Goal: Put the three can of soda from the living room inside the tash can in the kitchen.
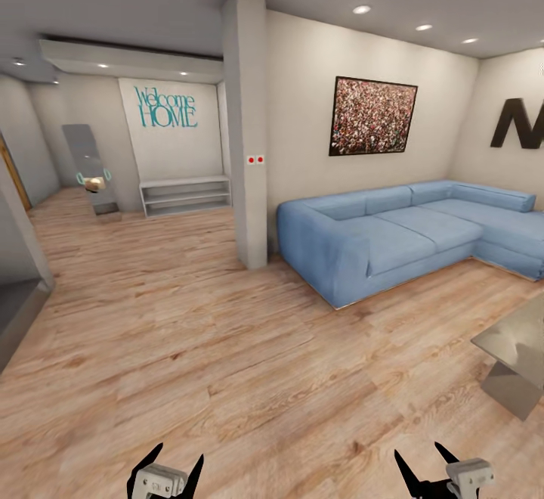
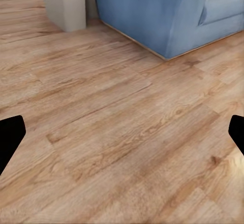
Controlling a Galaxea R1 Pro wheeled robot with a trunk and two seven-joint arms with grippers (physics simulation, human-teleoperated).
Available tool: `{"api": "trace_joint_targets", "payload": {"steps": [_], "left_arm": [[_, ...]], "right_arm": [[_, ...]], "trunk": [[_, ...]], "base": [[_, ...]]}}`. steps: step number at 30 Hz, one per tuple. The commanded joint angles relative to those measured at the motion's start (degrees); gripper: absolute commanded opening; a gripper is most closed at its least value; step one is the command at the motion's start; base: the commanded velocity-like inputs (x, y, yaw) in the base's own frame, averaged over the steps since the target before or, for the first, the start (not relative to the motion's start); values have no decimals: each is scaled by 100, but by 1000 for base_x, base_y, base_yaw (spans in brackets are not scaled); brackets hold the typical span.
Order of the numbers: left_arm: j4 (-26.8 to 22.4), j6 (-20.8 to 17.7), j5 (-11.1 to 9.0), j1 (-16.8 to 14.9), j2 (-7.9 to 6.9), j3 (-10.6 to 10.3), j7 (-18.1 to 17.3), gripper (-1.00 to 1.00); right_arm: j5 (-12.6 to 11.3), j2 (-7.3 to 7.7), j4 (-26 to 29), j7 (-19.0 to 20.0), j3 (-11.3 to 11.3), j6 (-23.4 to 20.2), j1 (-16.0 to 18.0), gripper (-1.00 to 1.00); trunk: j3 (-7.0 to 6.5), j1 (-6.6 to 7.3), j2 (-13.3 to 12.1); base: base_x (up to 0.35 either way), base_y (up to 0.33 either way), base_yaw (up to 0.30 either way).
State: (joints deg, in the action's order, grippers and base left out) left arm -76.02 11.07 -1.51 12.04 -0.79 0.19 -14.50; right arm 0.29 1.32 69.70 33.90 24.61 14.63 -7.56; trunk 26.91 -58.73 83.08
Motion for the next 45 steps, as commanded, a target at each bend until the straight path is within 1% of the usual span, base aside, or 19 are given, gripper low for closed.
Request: {"api": "trace_joint_targets", "payload": {"steps": [1,11,45], "left_arm": [[0,0,0,0,0,0,0,100],[0,0,1,0,0,4,0,100],[0,0,-2,0,0,2,0,100]], "right_arm": [[-8,0,0,-1,2,-3,0,100],[-42,0,0,-3,8,-12,0,100],[-56,8,0,-23,41,-40,34,100]], "trunk": [[-2,0,0],[-34,0,0],[-171,0,0]], "base": [[0,0,-113],[0,0,-193],[0,0,-234]]}}
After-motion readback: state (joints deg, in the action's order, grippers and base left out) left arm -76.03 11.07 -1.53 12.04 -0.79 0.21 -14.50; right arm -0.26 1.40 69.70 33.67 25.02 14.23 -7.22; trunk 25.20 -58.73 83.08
